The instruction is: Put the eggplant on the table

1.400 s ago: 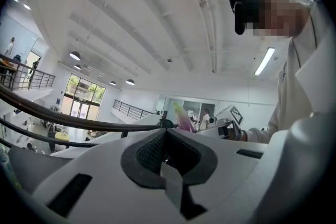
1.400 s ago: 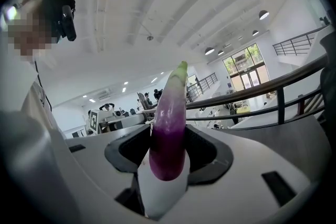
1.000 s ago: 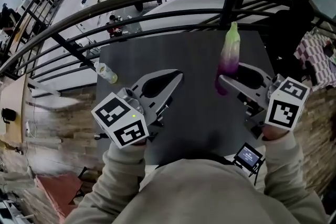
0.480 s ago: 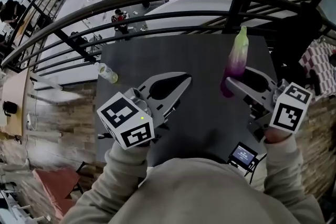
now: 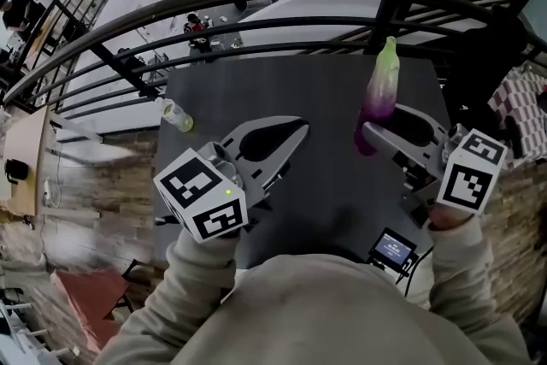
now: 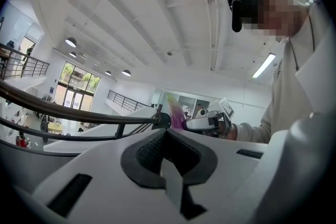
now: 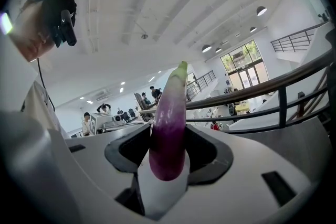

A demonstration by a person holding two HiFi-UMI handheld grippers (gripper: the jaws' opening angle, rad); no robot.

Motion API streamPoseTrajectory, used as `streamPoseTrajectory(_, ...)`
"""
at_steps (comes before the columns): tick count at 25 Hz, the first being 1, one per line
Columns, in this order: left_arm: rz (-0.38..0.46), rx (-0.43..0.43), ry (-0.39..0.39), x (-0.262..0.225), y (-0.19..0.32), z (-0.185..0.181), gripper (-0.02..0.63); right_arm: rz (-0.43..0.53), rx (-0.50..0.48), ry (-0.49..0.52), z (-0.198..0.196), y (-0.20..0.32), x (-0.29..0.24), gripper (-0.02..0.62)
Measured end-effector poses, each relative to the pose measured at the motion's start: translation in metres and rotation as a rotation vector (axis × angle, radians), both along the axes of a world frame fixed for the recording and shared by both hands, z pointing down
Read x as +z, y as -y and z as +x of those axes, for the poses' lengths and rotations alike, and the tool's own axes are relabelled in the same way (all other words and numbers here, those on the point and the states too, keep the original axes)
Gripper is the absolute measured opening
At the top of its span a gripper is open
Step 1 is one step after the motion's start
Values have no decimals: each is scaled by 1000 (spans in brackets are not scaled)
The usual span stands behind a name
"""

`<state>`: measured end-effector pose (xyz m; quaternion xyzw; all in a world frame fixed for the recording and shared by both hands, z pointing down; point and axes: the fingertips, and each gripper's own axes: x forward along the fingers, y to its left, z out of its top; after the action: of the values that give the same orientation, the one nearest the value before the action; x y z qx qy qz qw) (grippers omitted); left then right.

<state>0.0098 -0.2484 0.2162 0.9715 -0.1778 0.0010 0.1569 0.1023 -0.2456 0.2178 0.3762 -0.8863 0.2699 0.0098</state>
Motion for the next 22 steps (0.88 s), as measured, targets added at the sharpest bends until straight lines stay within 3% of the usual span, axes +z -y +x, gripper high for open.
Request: streamPoseTrajectory(22,-61,-15,2,22,-13,4,2,-52,-26,0,-5,-12,20,218)
